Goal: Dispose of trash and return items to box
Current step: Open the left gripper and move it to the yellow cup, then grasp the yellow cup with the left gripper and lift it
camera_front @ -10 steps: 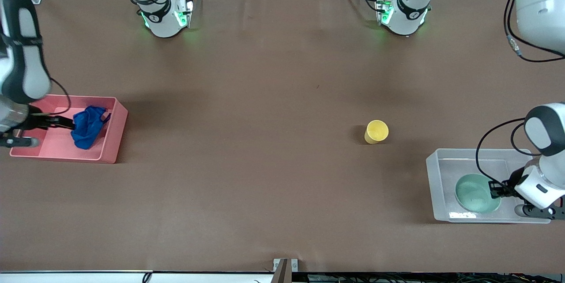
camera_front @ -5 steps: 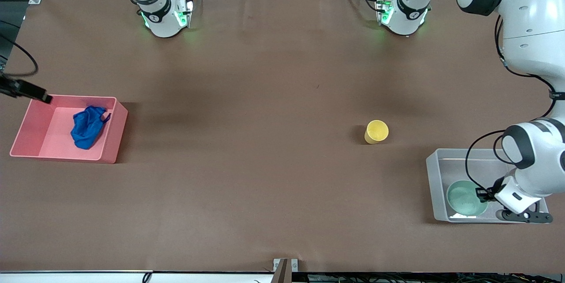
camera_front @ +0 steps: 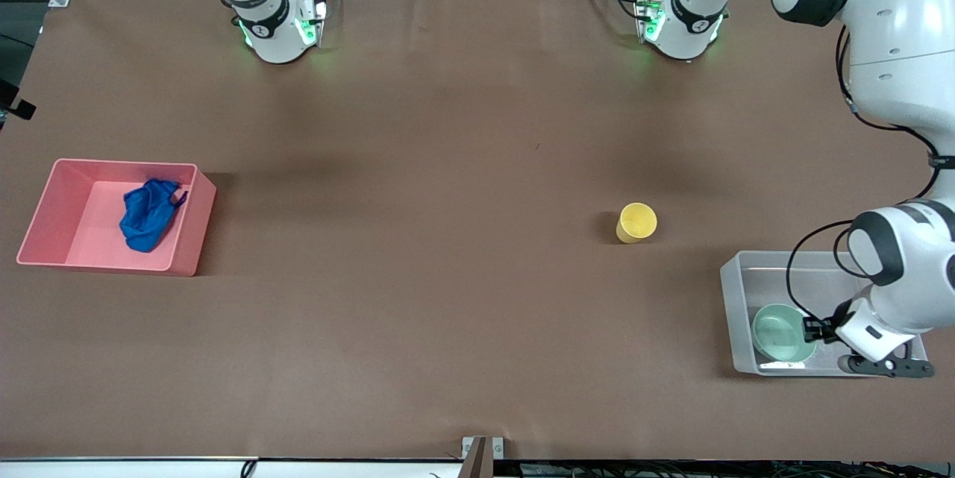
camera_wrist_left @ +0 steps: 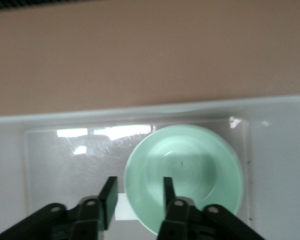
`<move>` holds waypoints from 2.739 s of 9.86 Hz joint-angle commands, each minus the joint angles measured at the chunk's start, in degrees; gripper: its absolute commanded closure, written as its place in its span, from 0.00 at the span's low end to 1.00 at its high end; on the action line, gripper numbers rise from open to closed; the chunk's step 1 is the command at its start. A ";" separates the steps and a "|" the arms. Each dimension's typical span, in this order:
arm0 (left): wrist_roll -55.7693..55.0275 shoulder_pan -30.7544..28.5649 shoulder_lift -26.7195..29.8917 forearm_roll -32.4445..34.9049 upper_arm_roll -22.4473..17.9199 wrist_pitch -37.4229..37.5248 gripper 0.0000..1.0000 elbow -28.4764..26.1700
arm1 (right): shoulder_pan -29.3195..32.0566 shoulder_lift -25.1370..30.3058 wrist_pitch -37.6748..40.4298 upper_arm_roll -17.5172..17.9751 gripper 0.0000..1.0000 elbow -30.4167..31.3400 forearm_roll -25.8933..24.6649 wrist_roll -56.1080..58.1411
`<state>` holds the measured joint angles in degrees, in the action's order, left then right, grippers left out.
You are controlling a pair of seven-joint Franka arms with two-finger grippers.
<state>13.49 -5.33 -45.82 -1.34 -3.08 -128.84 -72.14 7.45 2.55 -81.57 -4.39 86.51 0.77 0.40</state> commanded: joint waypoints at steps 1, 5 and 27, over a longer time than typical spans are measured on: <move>0.66 0.41 11.66 -0.15 1.75 4.19 0.09 -8.94 | -0.50 1.49 -0.96 0.96 0.00 1.74 -2.61 1.61; -5.98 0.50 28.30 -0.15 11.05 3.86 0.06 -30.29 | -0.50 1.23 -0.96 0.96 0.00 0.69 -2.53 1.62; -22.90 6.82 23.93 2.75 17.15 -18.99 1.00 -51.35 | -0.33 1.14 -1.66 0.70 0.00 1.12 -1.91 1.62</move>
<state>-9.12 1.99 -21.27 0.13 13.89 -147.30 -123.46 6.96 2.67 -83.12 -3.74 86.56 -0.98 1.51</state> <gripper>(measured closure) 0.965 0.000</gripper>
